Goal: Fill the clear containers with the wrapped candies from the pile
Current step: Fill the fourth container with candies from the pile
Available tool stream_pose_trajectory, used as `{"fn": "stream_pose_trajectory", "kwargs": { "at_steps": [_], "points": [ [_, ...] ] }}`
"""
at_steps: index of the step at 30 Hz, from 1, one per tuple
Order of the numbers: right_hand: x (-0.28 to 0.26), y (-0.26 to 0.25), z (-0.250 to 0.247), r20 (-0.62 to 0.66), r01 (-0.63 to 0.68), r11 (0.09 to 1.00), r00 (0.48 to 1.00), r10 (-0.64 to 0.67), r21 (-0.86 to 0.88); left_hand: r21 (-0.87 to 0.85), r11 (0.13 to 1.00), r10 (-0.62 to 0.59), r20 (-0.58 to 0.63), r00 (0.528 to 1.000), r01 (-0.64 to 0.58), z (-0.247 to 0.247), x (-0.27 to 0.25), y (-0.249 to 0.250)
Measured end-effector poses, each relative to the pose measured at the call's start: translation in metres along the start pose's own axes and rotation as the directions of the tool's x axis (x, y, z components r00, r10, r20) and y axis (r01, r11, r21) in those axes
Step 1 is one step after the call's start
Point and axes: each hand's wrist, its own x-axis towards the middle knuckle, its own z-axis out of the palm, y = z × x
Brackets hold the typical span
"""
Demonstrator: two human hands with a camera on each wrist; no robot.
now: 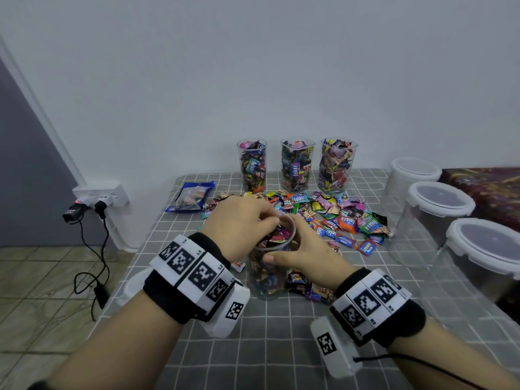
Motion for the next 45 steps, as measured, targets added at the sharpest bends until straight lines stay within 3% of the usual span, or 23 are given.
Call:
{"fn": "stream_pose_trajectory", "kwargs": {
  "at_steps": [3, 8, 15, 17, 20, 24, 27, 30, 39, 45],
  "points": [
    [0.001, 0.000, -0.001, 0.009, -0.006, 1.000, 1.000, 0.007, -0.016, -0.081, 0.997, 0.004, -0.011, 1.000, -0.005, 0.001, -0.001, 0.000],
    [-0.001, -0.005, -0.004, 0.047, -0.028, 0.997, 0.998, 0.032, -0.074, -0.222, 0.975, -0.072, -0.215, 0.974, 0.023, -0.001, -0.004, -0.009],
    [0.001, -0.006, -0.031, 0.168, -0.001, 0.897, 0.982, 0.084, -0.442, -0.263, 0.953, -0.215, -0.245, 0.945, 0.149, -0.005, -0.007, -0.031],
    [0.001, -0.005, -0.040, 0.163, -0.033, 0.809, 0.974, 0.158, -0.587, -0.200, 0.958, -0.241, -0.180, 0.954, 0.205, 0.000, -0.007, -0.042],
    [-0.001, -0.001, -0.050, 0.159, -0.070, 0.635, 0.942, 0.296, -0.769, -0.093, 0.955, -0.281, 0.019, 0.959, 0.282, 0.014, -0.005, -0.061],
    [-0.003, 0.006, -0.050, 0.183, -0.052, 0.472, 0.879, 0.440, -0.880, 0.070, 0.936, -0.353, 0.218, 0.910, 0.346, 0.037, -0.006, -0.076],
    [-0.004, 0.012, -0.041, 0.218, -0.005, 0.428, 0.855, 0.470, -0.904, 0.267, 0.920, -0.372, 0.361, 0.855, 0.287, 0.053, -0.004, -0.079],
    [-0.002, 0.018, -0.029, 0.263, 0.047, 0.417, 0.838, 0.478, -0.908, 0.337, 0.913, -0.369, 0.448, 0.814, 0.228, 0.069, 0.000, -0.082],
    [0.007, 0.029, -0.013, 0.269, 0.105, 0.372, 0.865, 0.424, -0.922, 0.403, 0.907, -0.321, 0.468, 0.824, 0.125, 0.081, 0.014, -0.075],
    [0.009, 0.028, -0.010, 0.262, 0.100, 0.366, 0.866, 0.426, -0.925, 0.474, 0.879, -0.338, 0.536, 0.774, 0.055, 0.081, 0.024, -0.071]
  ]
}}
